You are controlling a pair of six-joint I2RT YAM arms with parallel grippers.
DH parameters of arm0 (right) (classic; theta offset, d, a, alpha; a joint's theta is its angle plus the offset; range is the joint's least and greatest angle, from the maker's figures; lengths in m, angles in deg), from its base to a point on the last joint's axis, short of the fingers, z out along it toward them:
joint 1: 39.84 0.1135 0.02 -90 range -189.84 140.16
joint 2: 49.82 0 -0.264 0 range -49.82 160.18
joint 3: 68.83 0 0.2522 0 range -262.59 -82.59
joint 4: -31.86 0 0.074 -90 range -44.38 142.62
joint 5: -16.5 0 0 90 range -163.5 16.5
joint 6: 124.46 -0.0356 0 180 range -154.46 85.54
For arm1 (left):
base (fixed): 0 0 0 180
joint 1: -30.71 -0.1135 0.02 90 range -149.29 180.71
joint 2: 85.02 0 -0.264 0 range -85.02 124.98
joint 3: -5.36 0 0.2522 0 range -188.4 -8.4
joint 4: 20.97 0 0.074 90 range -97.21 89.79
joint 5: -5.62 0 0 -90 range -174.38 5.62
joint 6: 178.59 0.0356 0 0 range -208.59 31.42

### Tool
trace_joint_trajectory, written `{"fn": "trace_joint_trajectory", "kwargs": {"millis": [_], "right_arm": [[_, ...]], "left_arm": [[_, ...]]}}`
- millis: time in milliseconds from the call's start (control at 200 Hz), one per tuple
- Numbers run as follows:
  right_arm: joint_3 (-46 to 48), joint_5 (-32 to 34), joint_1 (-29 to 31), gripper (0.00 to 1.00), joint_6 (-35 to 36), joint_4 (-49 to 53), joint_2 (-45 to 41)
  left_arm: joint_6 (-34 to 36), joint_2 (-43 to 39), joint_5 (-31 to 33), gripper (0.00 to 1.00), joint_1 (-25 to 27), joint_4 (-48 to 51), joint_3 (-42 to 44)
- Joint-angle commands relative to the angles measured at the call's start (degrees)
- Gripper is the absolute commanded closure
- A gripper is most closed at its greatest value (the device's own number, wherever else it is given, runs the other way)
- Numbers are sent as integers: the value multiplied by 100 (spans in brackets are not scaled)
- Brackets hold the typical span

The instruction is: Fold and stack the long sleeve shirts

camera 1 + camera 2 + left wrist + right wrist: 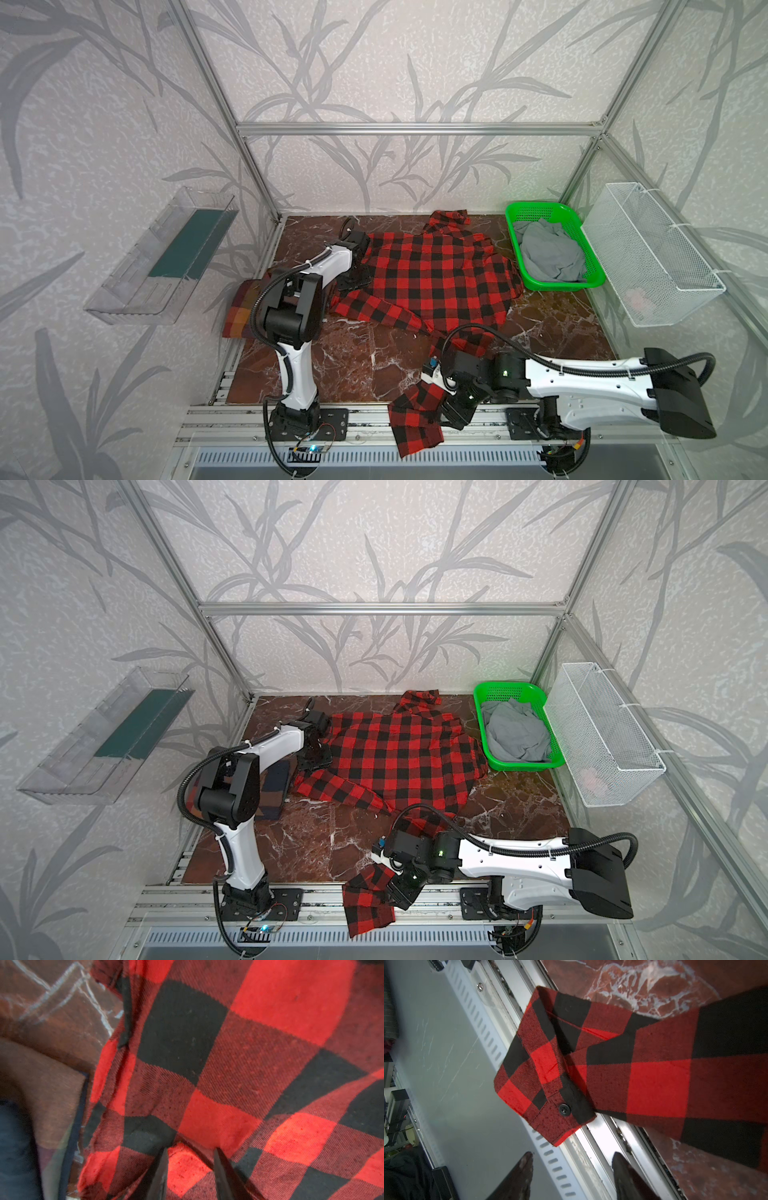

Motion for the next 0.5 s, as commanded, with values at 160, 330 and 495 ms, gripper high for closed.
{"fn": "trace_joint_trajectory", "kwargs": {"millis": [160, 330, 495], "right_arm": [[-41, -31, 242, 39, -74, -317, 622], [-106, 231, 248, 41, -110, -511, 848], [-155, 155, 248, 44, -106, -846, 1218]], "left_arm": [[60, 226, 152, 76, 28, 134, 68], [70, 235, 161, 86, 23, 134, 62], [58, 203, 152, 99, 36, 132, 88]]}}
